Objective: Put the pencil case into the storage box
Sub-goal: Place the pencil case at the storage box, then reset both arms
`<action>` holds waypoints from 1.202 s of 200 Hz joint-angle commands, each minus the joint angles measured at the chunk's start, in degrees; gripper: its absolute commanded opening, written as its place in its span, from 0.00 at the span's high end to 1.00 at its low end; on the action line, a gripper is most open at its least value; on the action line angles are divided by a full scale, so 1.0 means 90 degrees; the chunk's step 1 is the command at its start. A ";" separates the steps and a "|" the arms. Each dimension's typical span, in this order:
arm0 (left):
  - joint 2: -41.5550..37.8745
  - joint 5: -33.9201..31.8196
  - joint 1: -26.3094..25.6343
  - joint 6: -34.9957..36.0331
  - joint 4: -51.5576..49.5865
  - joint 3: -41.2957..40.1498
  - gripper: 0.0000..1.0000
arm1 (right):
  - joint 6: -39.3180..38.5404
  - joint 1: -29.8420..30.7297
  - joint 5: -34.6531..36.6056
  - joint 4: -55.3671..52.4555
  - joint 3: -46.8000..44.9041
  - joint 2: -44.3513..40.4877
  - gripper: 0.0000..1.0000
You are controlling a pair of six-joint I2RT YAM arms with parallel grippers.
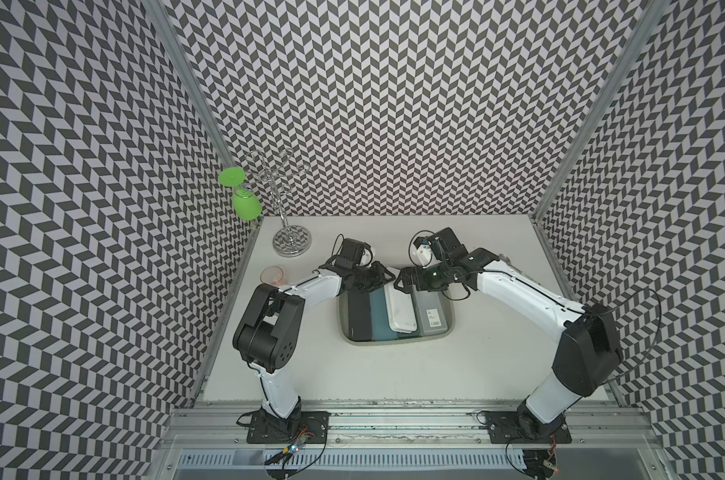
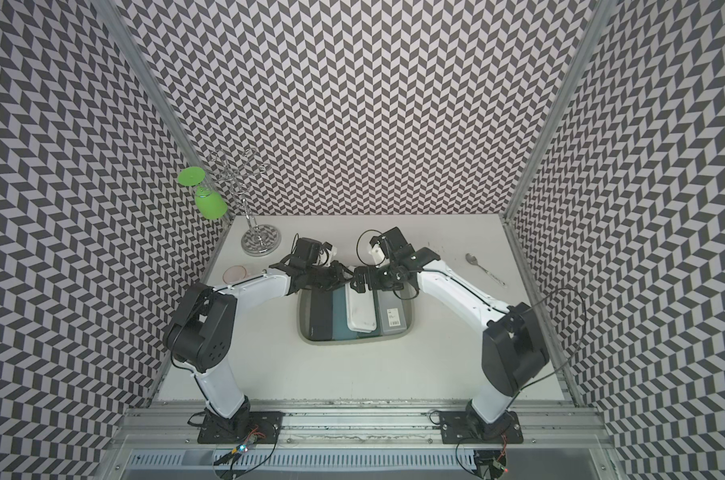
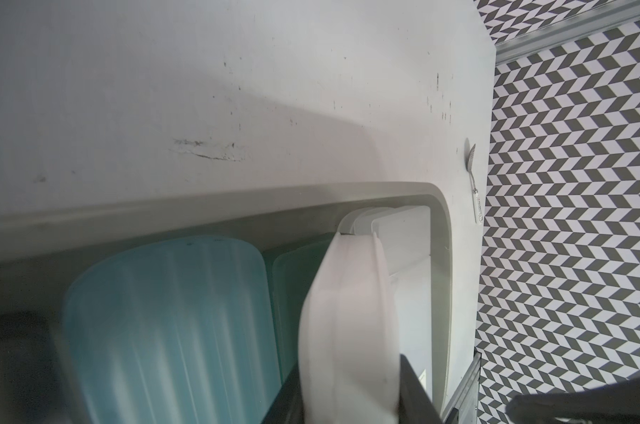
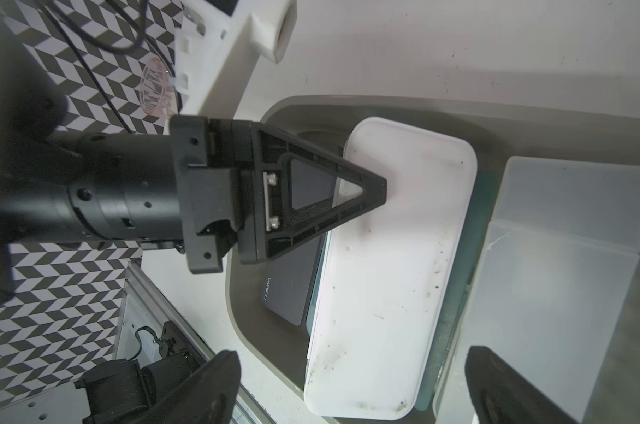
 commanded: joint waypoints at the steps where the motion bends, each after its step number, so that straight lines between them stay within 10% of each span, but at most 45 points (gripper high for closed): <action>1: 0.0211 -0.0583 -0.0011 0.0434 -0.0172 0.0149 0.51 | -0.0133 -0.0145 -0.0015 0.0022 -0.0192 -0.0212 0.00; 48: 0.0036 -0.0745 -0.0125 0.0459 -0.0543 0.0228 0.22 | -0.0251 -0.0289 0.0175 0.0017 -0.0198 -0.0224 0.00; 129: -0.0808 -0.1164 -0.0098 0.0647 -0.1723 0.0800 0.19 | -0.0726 -0.0395 0.0113 -0.0182 -0.0035 -0.0071 0.01; 184: -0.1685 -0.1523 0.0276 0.0807 -0.2189 0.0259 0.21 | -0.0790 -0.0341 -0.0406 -0.0035 0.0093 0.0211 0.26; 240: -0.2243 -0.1860 0.1142 0.1401 -0.2695 -0.0235 0.22 | -0.0557 -0.0996 0.0483 -0.0155 -0.0387 -0.0338 0.20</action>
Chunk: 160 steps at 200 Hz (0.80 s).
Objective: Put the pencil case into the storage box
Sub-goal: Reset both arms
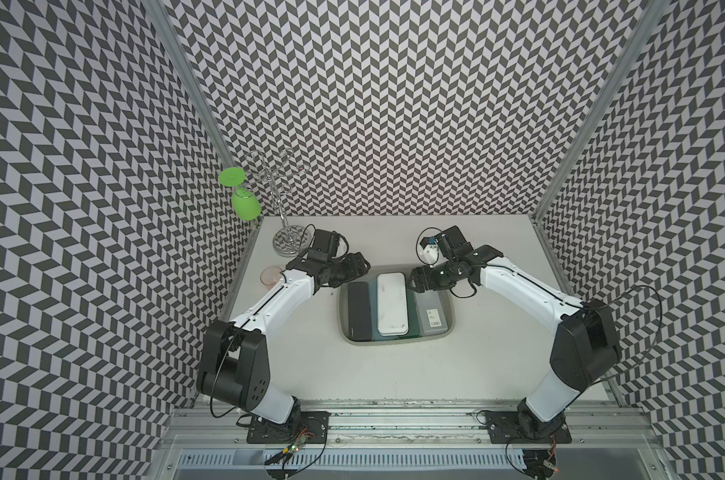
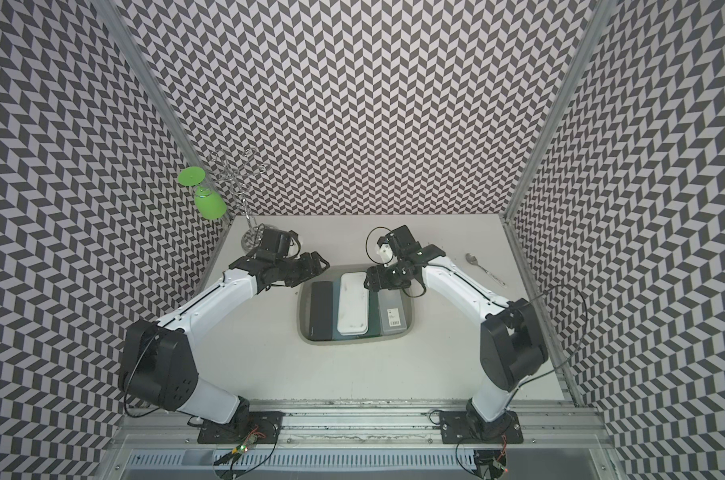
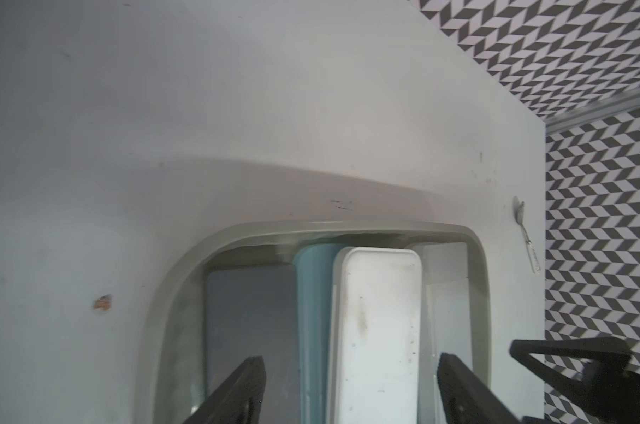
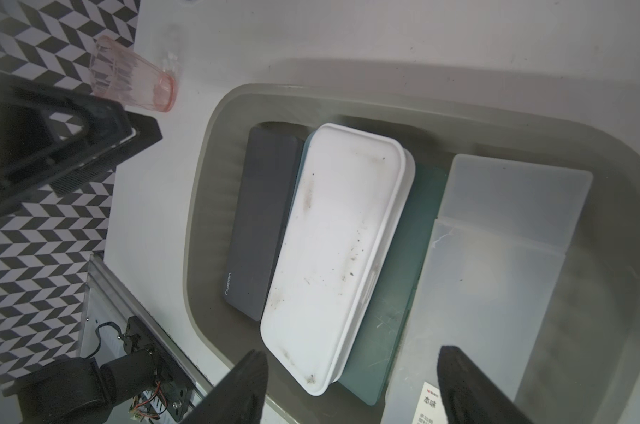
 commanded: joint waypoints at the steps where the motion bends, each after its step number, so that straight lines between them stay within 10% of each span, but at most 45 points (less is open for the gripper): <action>1: -0.0347 -0.0302 0.0303 0.0445 -0.0469 -0.0203 0.22 | 0.0096 -0.0498 0.0448 0.0095 -0.0321 -0.0498 0.20; 76: -0.0656 -0.0930 0.0489 0.1120 -0.0071 -0.0851 0.24 | -0.0375 -0.1320 0.0960 0.0708 -0.1619 -0.0895 0.19; 110: -0.1147 -0.1626 0.0893 0.1627 0.1093 -0.1055 0.23 | -0.0173 -0.2235 0.0899 0.2720 -0.2842 -0.1663 0.01; 160: -0.1737 -0.2299 0.1336 0.2636 0.3129 -0.1882 0.19 | -0.1050 -0.2599 0.1540 0.5076 -0.3602 -0.1649 0.00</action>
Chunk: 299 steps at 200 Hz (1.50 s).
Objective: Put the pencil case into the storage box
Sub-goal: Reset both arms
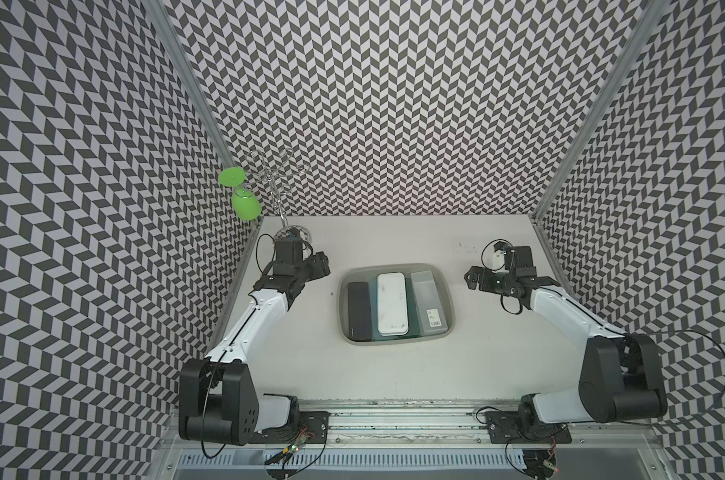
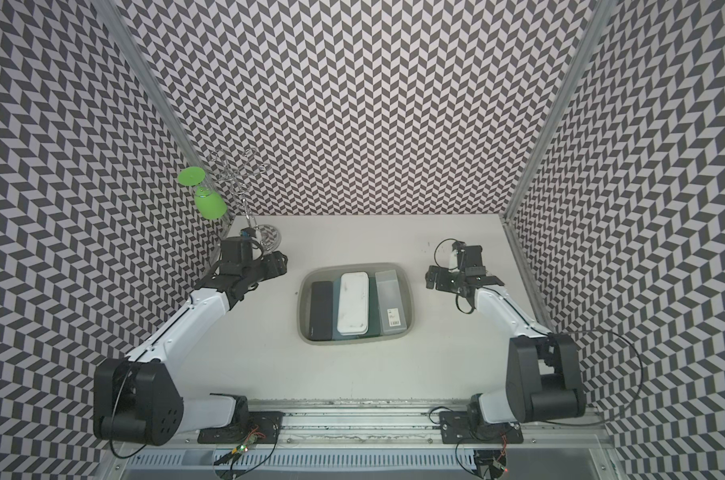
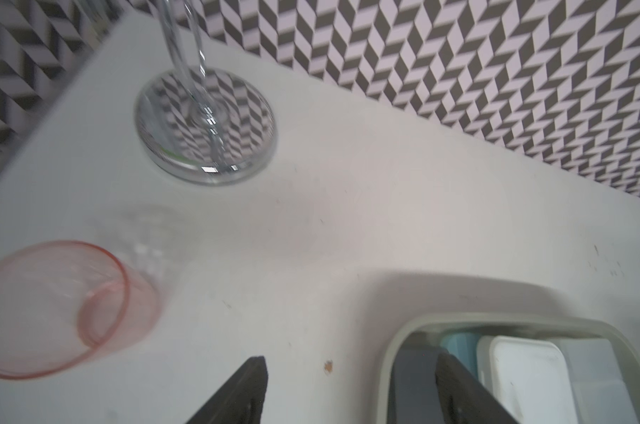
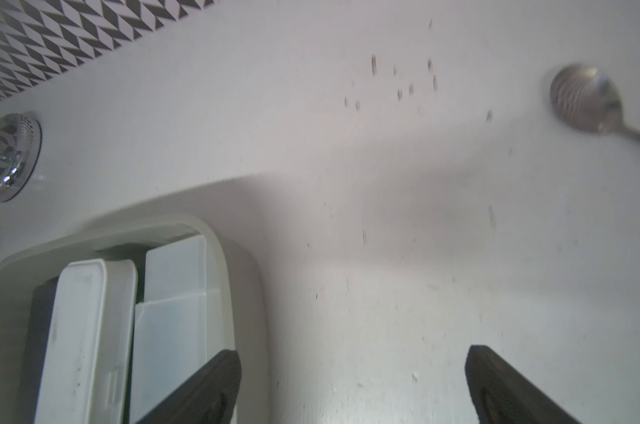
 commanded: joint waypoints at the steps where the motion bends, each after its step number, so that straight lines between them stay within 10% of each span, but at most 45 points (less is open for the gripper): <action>1: -0.0494 -0.0565 0.0097 0.0808 0.1647 -0.0773 0.18 | -0.0570 0.0003 0.0496 0.2095 -0.0537 -0.0102 0.00; 38: -0.0588 -0.0465 0.0419 0.1376 0.4078 -0.2345 0.01 | -0.1047 -0.0203 0.0924 0.4230 -0.1718 -0.0114 0.00; 118: 0.1492 0.0339 0.0780 0.1843 0.7951 -0.3558 0.01 | -0.1017 -0.0445 0.1432 0.6685 -0.2544 0.0557 0.00; 191: 0.1346 0.0505 0.0692 0.2028 0.8141 -0.3802 0.00 | -0.1349 -0.0318 0.1477 1.0235 -0.4175 0.0856 0.00; 220: 0.1609 0.0036 0.0443 0.2196 0.9822 -0.4552 0.01 | -0.1317 -0.0318 0.1554 0.9163 -0.3885 0.0603 0.00; 299: 0.1449 -0.0071 0.0433 0.2133 0.9194 -0.4380 0.01 | -0.1326 -0.0318 0.1538 0.9313 -0.3931 0.0639 0.00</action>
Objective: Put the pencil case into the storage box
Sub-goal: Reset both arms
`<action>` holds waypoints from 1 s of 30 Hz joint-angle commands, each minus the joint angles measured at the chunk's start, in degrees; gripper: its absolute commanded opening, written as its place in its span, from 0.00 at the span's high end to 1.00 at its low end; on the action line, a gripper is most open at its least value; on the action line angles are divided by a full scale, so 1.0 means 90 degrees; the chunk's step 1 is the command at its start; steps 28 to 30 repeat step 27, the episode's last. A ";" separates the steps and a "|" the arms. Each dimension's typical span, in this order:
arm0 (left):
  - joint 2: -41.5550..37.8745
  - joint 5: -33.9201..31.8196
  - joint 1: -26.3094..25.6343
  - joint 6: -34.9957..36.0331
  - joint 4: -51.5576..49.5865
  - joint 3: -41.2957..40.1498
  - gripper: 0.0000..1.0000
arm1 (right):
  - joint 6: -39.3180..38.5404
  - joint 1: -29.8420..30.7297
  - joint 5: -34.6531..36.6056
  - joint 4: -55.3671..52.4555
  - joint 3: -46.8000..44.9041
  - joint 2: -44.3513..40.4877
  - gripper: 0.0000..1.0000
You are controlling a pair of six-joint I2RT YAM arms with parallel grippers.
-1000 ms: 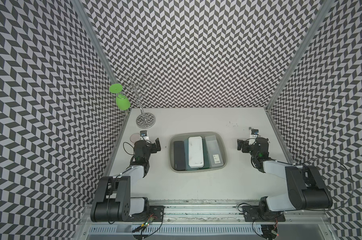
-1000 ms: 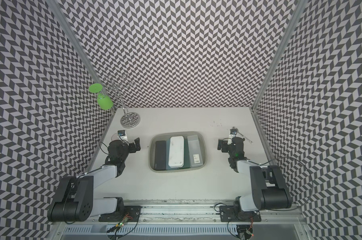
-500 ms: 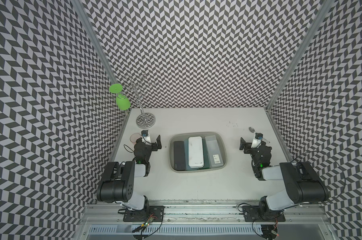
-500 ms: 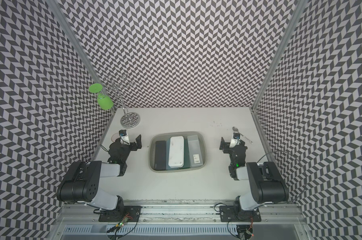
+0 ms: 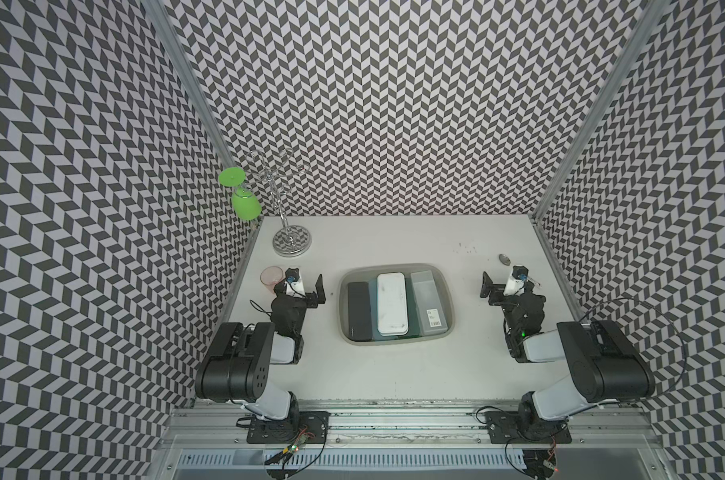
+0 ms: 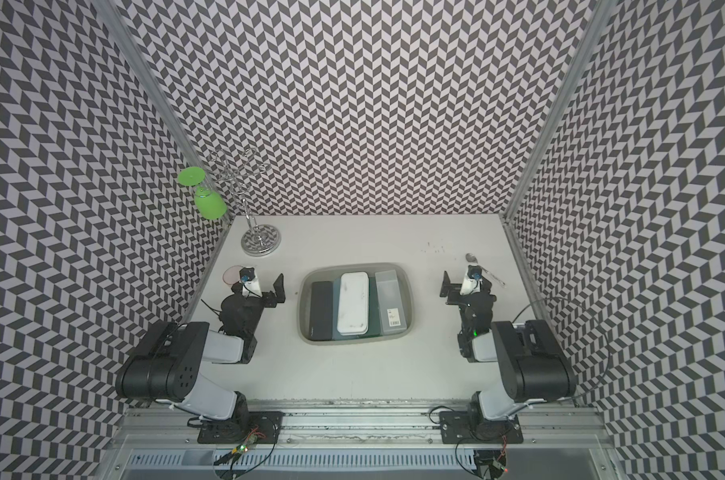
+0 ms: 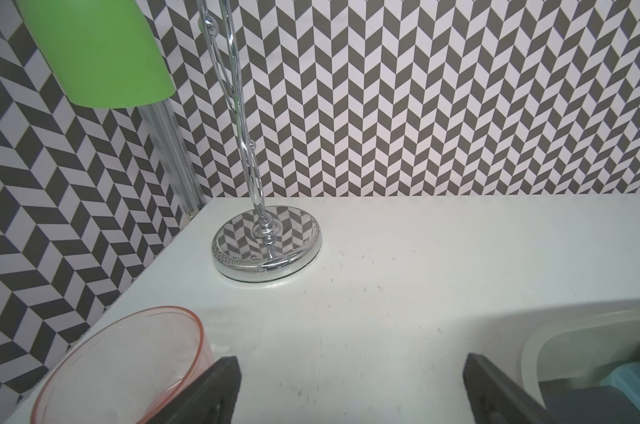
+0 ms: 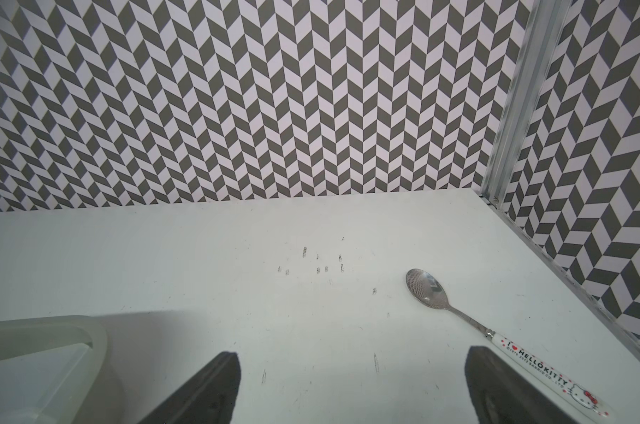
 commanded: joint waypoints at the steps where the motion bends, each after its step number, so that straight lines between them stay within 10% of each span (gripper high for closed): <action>1: -0.0062 -0.0080 -0.0002 0.0085 0.0152 0.0043 0.01 | -0.0049 0.0037 0.0086 0.0301 0.0049 -0.0091 0.00; 30: -0.0055 -0.0082 -0.0002 0.0088 0.0200 0.0034 0.00 | -0.0065 0.0036 0.0070 0.0290 0.0072 -0.0072 0.00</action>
